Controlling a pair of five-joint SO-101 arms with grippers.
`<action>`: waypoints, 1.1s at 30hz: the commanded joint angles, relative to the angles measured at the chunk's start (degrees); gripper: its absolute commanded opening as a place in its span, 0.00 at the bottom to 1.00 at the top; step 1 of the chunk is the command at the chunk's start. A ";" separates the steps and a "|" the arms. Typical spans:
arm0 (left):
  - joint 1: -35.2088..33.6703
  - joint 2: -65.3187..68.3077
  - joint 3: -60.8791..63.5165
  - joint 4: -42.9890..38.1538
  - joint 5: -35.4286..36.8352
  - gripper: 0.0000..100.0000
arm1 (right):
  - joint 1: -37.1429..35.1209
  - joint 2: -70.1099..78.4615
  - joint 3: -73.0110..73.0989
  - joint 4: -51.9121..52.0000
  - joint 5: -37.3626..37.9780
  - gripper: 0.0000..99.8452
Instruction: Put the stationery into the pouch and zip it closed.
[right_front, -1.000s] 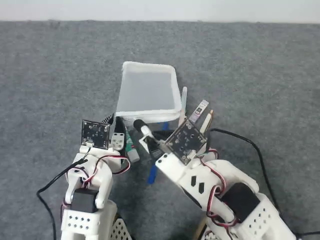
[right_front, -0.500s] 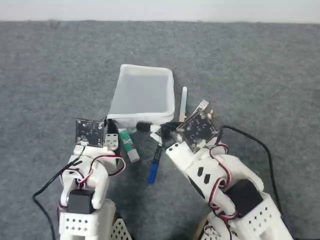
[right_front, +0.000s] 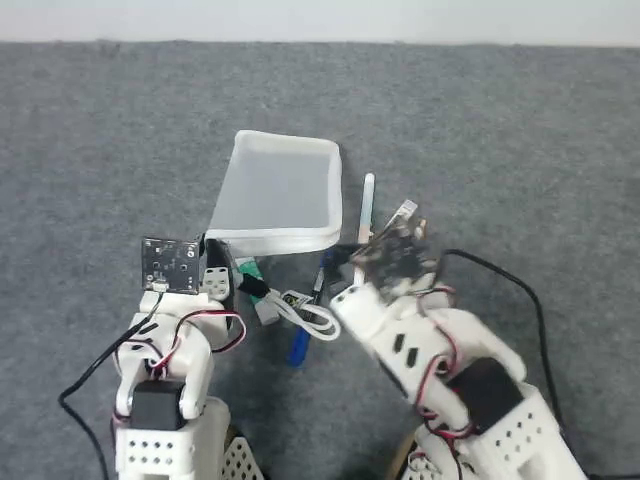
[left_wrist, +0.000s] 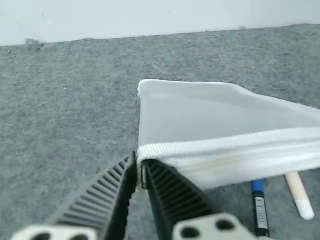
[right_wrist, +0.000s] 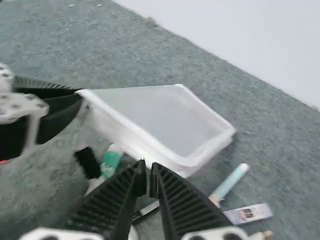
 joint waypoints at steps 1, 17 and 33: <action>-0.44 -0.79 -4.00 0.18 1.49 0.01 | -6.11 9.10 -0.97 -0.31 -0.18 0.08; -0.53 -0.79 -4.00 0.18 1.49 0.01 | -15.69 37.41 -0.88 -20.97 -0.53 0.22; -3.87 -0.79 -4.26 2.20 1.23 0.01 | -15.34 43.12 -0.88 -29.05 -0.18 0.22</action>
